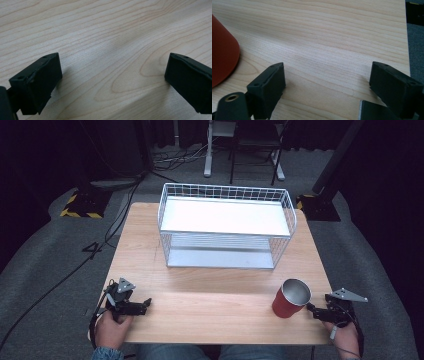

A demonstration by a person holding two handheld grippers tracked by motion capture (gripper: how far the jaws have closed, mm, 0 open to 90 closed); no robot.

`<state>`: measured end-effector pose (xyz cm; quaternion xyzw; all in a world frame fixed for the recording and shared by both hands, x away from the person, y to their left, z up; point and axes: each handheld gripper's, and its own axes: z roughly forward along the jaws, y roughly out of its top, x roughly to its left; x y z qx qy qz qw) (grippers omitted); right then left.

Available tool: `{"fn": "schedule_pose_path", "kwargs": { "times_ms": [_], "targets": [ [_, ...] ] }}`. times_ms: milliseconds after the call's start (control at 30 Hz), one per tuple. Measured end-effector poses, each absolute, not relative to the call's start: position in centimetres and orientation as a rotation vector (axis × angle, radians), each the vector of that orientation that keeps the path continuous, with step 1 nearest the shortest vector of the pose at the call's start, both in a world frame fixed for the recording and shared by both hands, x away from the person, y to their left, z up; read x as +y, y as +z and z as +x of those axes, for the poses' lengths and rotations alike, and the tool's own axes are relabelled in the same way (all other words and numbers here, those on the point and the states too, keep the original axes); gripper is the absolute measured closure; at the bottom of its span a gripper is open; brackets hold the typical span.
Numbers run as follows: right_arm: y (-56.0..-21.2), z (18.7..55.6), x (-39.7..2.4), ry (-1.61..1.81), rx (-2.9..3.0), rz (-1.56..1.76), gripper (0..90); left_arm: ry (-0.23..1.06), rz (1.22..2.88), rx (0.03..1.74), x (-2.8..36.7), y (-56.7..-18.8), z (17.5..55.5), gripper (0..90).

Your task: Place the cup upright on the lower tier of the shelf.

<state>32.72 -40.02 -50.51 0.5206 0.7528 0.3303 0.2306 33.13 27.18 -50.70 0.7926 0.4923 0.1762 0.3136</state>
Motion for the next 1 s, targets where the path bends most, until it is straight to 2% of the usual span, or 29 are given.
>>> {"fn": "schedule_pose_path", "kwargs": {
  "times_ms": [600,867,1000],
  "targets": [
    [-49.8,31.2,-40.2,1.009,2.024,1.378,14.4,0.473,2.082,1.308,27.2,-50.7,33.3,1.8],
    [-48.2,28.9,-39.5,1.080,2.004,1.306,0.3,0.474,2.082,1.312,27.2,-50.7,33.4,1.8],
    [-47.8,28.2,-39.0,1.111,1.992,1.291,0.0,0.472,2.080,1.313,27.1,-50.7,33.4,1.8]
  ]
}}
